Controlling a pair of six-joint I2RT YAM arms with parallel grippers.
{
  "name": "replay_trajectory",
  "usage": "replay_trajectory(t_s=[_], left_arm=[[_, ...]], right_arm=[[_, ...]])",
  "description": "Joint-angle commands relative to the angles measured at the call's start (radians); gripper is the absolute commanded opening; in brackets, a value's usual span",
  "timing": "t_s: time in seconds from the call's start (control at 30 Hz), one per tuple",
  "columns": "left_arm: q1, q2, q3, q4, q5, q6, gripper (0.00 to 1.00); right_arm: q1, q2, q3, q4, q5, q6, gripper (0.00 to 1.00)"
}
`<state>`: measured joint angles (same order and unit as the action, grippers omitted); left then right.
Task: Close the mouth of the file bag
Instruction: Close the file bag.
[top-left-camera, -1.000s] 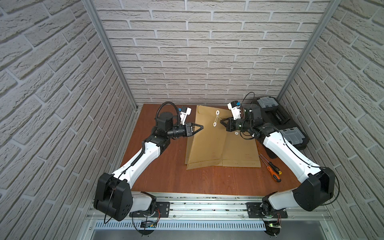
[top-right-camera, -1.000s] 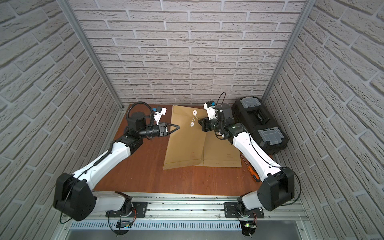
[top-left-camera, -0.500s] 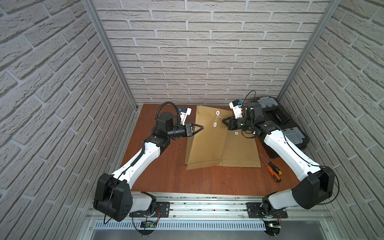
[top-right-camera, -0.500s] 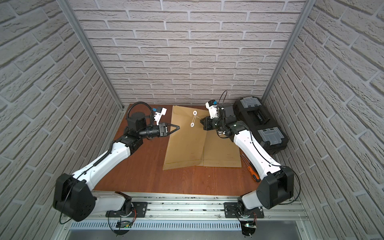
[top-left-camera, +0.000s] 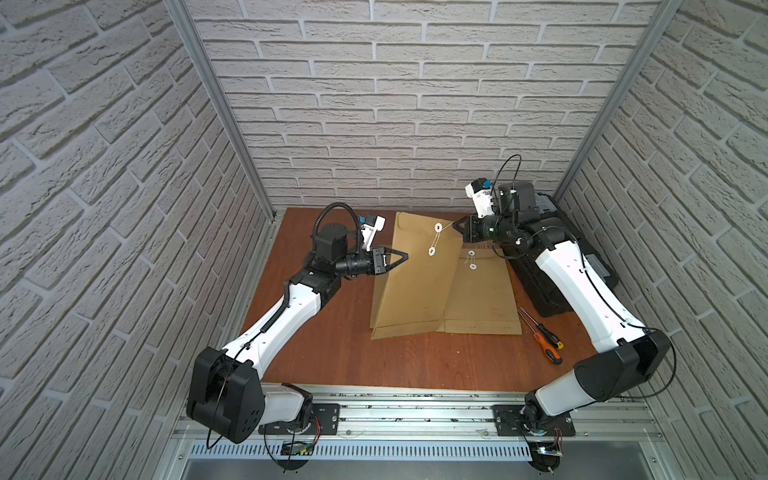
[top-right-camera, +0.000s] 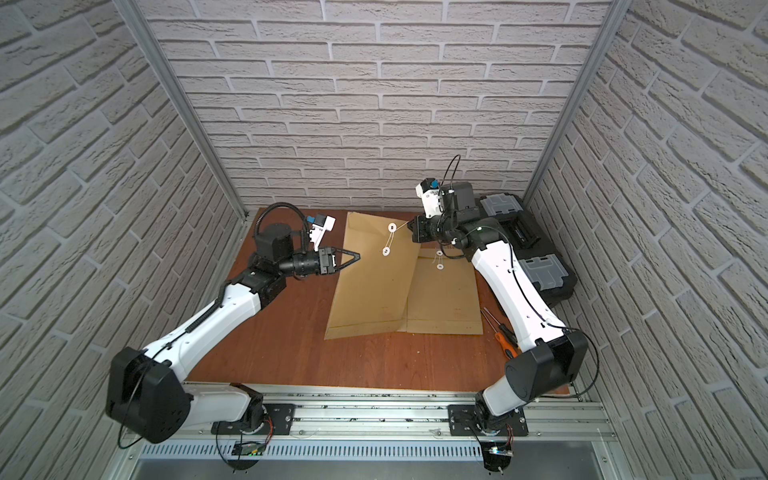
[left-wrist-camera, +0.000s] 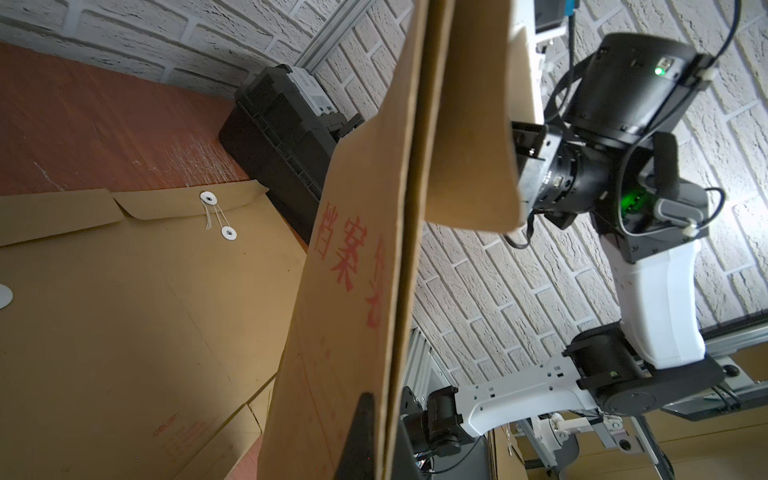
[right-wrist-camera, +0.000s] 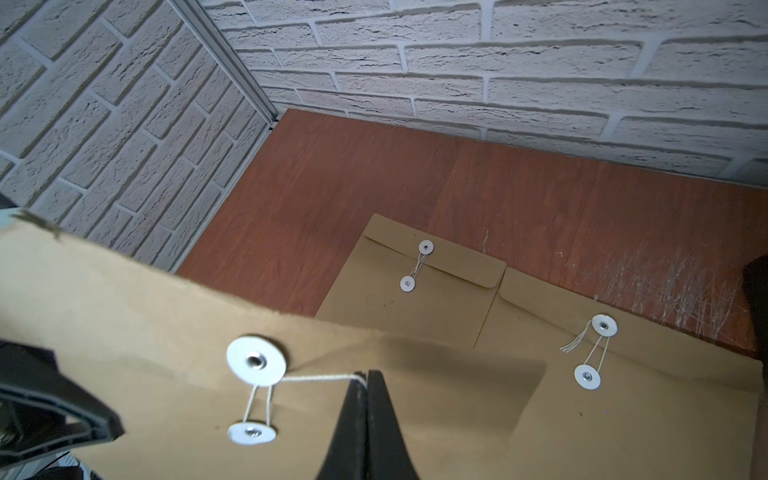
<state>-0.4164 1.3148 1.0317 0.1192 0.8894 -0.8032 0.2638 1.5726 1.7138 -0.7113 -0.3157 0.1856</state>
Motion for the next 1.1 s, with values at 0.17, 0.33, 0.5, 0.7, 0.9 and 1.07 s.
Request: replay_trajectory(t_s=[0.17, 0.33, 0.5, 0.7, 0.9, 1.07], left_arm=[[-0.012, -0.031, 0.03, 0.031, 0.029, 0.024, 0.0], [-0.014, -0.025, 0.04, -0.02, 0.018, 0.057, 0.0], [-0.018, -0.013, 0.05, -0.083, -0.006, 0.1, 0.0], [-0.026, -0.011, 0.053, -0.081, -0.012, 0.104, 0.0], [-0.028, -0.013, 0.057, -0.085, -0.01, 0.105, 0.0], [-0.028, -0.011, 0.057, -0.081, -0.012, 0.104, 0.0]], right_arm=[[0.004, 0.079, 0.121, -0.065, 0.055, -0.031, 0.03], [0.035, 0.114, 0.216, -0.112, 0.074, -0.041, 0.02], [0.081, 0.147, 0.325, -0.185, 0.119, -0.065, 0.03], [0.168, 0.205, 0.457, -0.301, 0.223, -0.113, 0.03], [0.22, 0.234, 0.533, -0.376, 0.286, -0.138, 0.03], [0.233, 0.23, 0.538, -0.376, 0.229, -0.118, 0.03]])
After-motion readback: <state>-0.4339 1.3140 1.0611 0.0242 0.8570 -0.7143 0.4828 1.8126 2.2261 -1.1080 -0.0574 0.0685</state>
